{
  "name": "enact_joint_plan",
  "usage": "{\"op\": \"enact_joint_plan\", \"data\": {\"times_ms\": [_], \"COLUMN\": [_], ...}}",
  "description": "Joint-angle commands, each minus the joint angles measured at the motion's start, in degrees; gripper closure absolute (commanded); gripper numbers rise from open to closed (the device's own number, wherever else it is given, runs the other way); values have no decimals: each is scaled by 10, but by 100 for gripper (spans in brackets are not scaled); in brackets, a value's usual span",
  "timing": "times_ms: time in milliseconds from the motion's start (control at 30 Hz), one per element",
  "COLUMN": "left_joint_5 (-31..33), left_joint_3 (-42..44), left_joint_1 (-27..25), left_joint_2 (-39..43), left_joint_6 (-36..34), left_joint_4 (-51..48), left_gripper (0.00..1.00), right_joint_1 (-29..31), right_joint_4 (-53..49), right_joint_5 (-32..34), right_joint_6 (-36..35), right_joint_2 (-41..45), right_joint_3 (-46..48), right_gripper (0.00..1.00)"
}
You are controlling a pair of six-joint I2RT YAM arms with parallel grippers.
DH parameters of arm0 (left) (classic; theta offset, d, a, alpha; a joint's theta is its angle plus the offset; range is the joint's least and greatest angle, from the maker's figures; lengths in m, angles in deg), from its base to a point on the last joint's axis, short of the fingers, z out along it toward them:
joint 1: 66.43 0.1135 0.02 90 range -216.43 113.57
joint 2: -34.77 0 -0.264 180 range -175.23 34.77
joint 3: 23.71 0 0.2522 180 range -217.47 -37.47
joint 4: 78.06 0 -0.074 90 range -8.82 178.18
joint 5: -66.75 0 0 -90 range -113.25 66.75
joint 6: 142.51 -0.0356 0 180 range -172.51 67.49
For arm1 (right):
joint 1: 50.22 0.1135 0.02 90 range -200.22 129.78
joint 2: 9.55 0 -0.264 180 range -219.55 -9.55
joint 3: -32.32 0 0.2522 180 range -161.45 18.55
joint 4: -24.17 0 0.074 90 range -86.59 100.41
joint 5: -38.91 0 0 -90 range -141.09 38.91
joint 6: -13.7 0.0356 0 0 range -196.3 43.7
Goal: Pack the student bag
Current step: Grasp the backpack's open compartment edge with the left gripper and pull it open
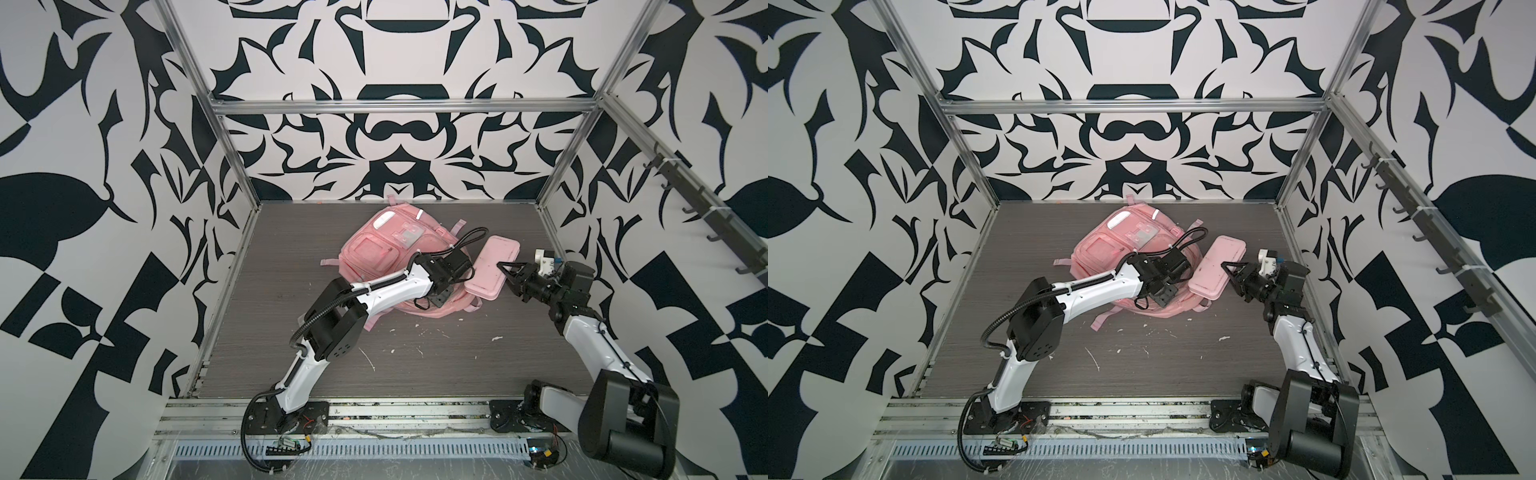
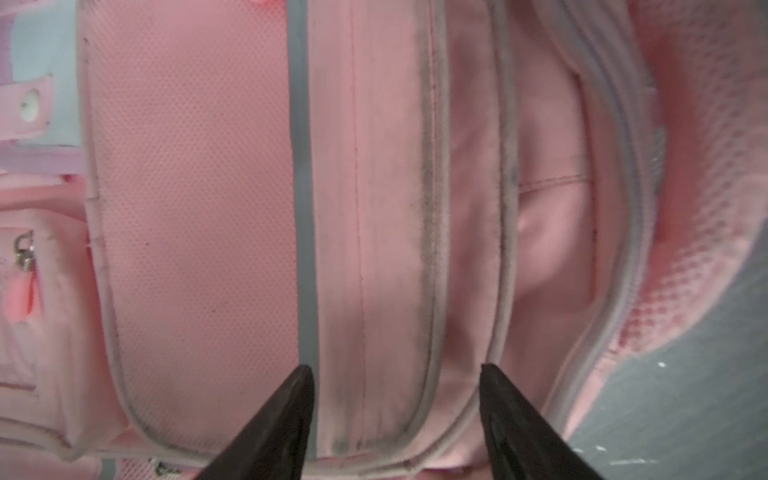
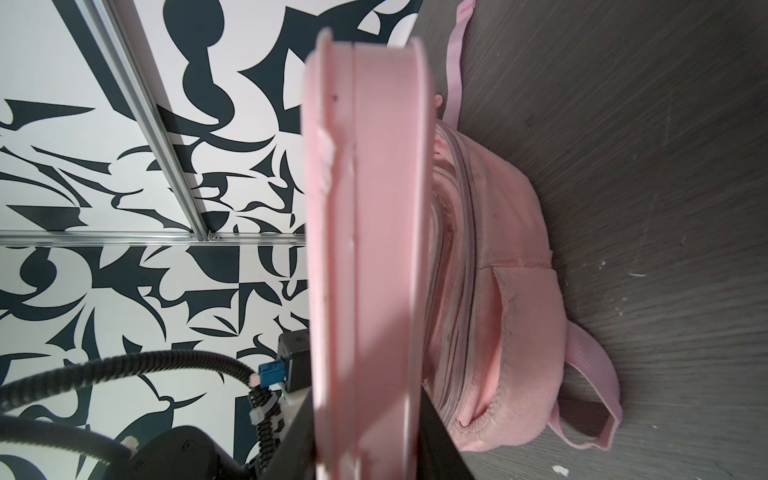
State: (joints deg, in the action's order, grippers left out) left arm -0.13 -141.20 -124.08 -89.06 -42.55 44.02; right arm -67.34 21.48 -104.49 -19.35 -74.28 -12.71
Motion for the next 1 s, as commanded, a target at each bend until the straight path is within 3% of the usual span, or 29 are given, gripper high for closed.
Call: {"op": "enact_joint_plan", "data": {"times_ms": [0, 167, 433, 567, 967], "left_joint_5": [34, 46, 41, -13, -196], "left_joint_3": [-18, -26, -29, -14, 86], "left_joint_1": [2, 2, 4, 22, 113], "left_joint_2": [-13, -23, -9, 34, 204], "left_joint_6": [-11, -15, -14, 6, 92], "left_joint_4": [-31, -31, -31, -18, 90], "left_gripper": [36, 48, 80, 98, 100], "right_joint_1": [-3, -2, -3, -3, -1], "right_joint_4": [18, 15, 7, -1, -10], "right_joint_5": [-14, -14, -16, -13, -10], "right_joint_6": [-10, -11, -18, -24, -34], "right_joint_2": [19, 23, 23, 21, 11], "right_joint_3": [0, 5, 3, 1, 2], "right_gripper": [90, 90, 90, 90, 90]}}
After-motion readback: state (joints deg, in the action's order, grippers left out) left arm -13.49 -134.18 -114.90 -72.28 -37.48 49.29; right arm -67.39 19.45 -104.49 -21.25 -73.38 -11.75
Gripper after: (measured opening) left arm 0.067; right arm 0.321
